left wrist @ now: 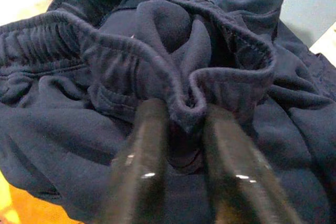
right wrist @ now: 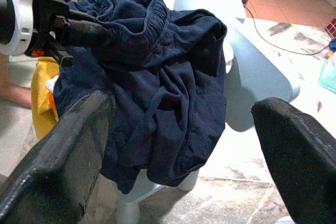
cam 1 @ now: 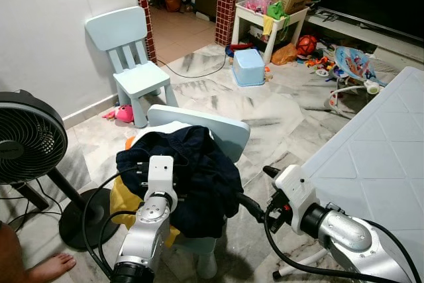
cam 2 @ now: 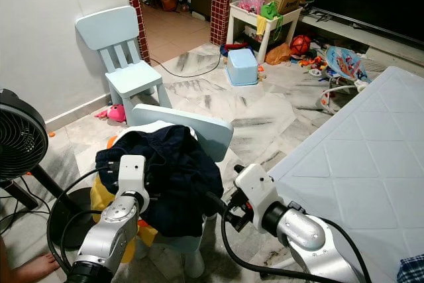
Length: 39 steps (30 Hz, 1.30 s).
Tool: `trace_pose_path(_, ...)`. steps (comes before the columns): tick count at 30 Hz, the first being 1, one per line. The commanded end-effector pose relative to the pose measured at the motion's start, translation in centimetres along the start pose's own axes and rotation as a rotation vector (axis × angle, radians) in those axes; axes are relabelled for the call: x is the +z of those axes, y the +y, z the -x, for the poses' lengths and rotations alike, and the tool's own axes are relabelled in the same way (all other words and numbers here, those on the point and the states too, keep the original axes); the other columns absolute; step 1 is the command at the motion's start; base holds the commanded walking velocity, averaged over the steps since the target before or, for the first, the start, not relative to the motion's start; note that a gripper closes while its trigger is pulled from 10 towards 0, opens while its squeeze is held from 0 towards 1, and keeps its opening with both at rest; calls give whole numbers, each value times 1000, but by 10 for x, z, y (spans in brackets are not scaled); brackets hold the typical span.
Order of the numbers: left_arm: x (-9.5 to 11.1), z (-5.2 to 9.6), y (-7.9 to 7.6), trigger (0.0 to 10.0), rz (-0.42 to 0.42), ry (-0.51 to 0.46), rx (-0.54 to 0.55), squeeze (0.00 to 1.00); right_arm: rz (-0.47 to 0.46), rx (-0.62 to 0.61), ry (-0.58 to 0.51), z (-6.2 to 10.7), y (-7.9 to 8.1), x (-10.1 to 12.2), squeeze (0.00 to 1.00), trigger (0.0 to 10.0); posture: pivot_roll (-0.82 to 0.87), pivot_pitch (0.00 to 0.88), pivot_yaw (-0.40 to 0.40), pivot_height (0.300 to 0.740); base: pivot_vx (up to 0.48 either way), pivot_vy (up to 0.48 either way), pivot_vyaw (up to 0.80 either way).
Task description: Hang hanger
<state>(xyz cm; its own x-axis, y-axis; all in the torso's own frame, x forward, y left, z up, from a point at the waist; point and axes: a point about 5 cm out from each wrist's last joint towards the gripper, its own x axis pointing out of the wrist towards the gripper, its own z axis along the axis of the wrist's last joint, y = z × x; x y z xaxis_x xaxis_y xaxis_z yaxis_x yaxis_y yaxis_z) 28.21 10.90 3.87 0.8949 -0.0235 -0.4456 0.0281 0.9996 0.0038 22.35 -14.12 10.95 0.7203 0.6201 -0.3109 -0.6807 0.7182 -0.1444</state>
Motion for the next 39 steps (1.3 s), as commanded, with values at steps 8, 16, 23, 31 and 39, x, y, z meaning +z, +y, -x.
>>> trace_pose_path(8,4,1,-1,0,11,-24,-1,0,21,2,-1,0,-2,0,0,10000,-228,2,-15,740,0,0,0)
trace_pose_path(16,7,12,2,0,-45,-85,-29,0,24,-4,-20,-10,-3,-2,0,10000,-182,0,3,740,0,0,0)
trace_pose_path(23,12,27,15,588,-219,-203,-45,0,15,-15,-44,-22,-1,-3,0,10000,-134,0,23,740,0,0,0)
trace_pose_path(31,42,50,21,2941,-390,-485,-93,0,3,-35,-63,-35,-3,-7,0,10000,-93,0,35,740,0,0,0)
trace_pose_path(39,28,40,22,5686,-336,-372,-132,0,1,-27,-83,-45,2,-9,0,10000,-82,0,38,740,0,0,0)
